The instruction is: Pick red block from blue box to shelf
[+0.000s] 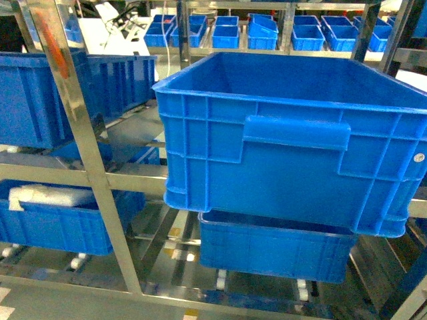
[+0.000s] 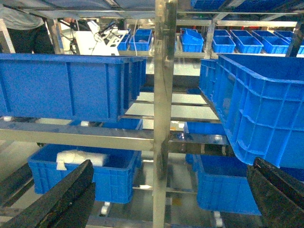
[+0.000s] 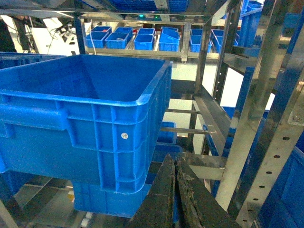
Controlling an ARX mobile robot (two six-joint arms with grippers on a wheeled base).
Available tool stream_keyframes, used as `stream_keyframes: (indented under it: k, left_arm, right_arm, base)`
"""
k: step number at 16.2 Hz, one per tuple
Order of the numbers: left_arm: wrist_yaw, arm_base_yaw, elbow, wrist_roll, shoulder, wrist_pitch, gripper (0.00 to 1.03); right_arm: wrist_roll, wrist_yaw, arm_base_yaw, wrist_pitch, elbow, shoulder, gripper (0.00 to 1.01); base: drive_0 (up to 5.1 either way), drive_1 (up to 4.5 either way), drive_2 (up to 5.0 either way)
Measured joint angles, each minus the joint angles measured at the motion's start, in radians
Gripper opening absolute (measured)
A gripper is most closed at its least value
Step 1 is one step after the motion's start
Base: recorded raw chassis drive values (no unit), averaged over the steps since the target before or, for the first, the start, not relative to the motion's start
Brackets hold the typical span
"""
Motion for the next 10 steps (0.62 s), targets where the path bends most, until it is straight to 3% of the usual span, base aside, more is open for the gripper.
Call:
stream_keyframes:
  k: [1, 2, 8, 10]
  left_arm:
    - [0.000, 0.000, 0.000, 0.000, 0.000, 0.000, 0.98]
    - [0.000, 0.000, 0.000, 0.000, 0.000, 0.000, 0.98]
    - [0.000, 0.000, 0.000, 0.000, 0.000, 0.000, 0.98]
    - [0.000, 0.000, 0.000, 0.000, 0.000, 0.000, 0.98]
  right_arm:
    - [0.000, 0.000, 0.000, -0.013, -0.004, -0.019, 0.02]
    - [-0.001, 0.000, 0.000, -0.024, -0.014, -0.034, 0.08]
    - [-0.001, 0.000, 0.000, -0.024, -0.014, -0.034, 0.70]
    - [-0.001, 0.000, 0.000, -0.024, -0.014, -0.034, 0.96]
  base:
    - [0.0, 0.00, 0.0]
    - [0.0, 0.00, 0.0]
    - [0.0, 0.00, 0.0]
    - [0.0, 0.00, 0.0]
